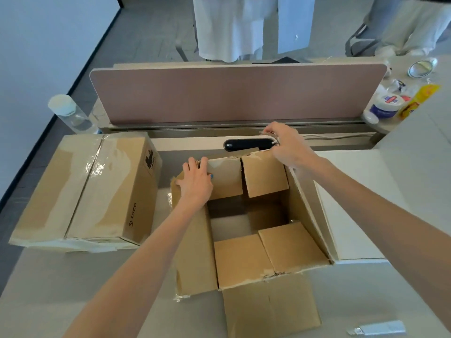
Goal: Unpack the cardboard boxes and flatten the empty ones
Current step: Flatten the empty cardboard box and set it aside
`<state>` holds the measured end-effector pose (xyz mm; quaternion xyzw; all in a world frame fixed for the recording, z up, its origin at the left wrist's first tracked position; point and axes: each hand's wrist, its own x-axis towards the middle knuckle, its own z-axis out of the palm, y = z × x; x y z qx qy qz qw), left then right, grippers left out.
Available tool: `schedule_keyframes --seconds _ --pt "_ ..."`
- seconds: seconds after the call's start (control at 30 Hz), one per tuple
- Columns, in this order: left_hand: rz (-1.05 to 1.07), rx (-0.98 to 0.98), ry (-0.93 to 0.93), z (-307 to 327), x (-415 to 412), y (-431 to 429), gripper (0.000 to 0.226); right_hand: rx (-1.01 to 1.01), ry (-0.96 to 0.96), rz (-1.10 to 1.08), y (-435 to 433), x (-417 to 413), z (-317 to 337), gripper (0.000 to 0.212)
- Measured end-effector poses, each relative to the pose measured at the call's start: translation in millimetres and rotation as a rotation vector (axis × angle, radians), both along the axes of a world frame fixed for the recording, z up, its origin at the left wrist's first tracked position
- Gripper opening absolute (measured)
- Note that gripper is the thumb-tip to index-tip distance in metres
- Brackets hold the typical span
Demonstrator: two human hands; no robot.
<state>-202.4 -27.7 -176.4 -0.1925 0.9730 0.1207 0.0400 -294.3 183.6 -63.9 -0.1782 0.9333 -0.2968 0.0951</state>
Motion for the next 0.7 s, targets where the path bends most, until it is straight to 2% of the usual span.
schedule_keyframes --seconds 0.1,0.2,0.27,0.37,0.43,0.5,0.6,0.7 --pt "-0.069 -0.001 -0.021 1.9 0.6 -9.8 0.052 0.166 0.047 0.054 6.2 3.8 7.3 0.065" --pt "-0.093 -0.010 -0.035 5.8 3.1 -21.5 0.058 0.497 0.346 0.212 10.1 3.4 15.1 0.080" --pt "-0.091 -0.027 -0.055 7.9 6.1 -27.8 0.064 0.681 0.475 0.302 15.6 1.9 18.5 0.077" --pt "-0.128 -0.117 -0.047 10.8 12.8 -33.8 0.078 0.891 0.504 0.357 26.5 4.1 12.3 0.059" --pt "-0.220 -0.221 0.004 12.6 16.9 -34.7 0.088 0.936 0.498 0.373 33.2 6.6 -1.3 0.053" --pt "-0.339 -0.297 0.060 15.6 19.3 -32.7 0.098 0.921 0.443 0.385 36.4 10.0 -18.3 0.055" --pt "-0.486 -0.380 0.047 14.0 23.9 -25.4 0.116 0.898 0.315 0.390 32.3 18.5 -41.1 0.086" --pt "-0.498 -0.486 -0.068 2.6 31.3 -14.6 0.130 0.853 0.254 0.354 21.3 32.2 -64.2 0.119"
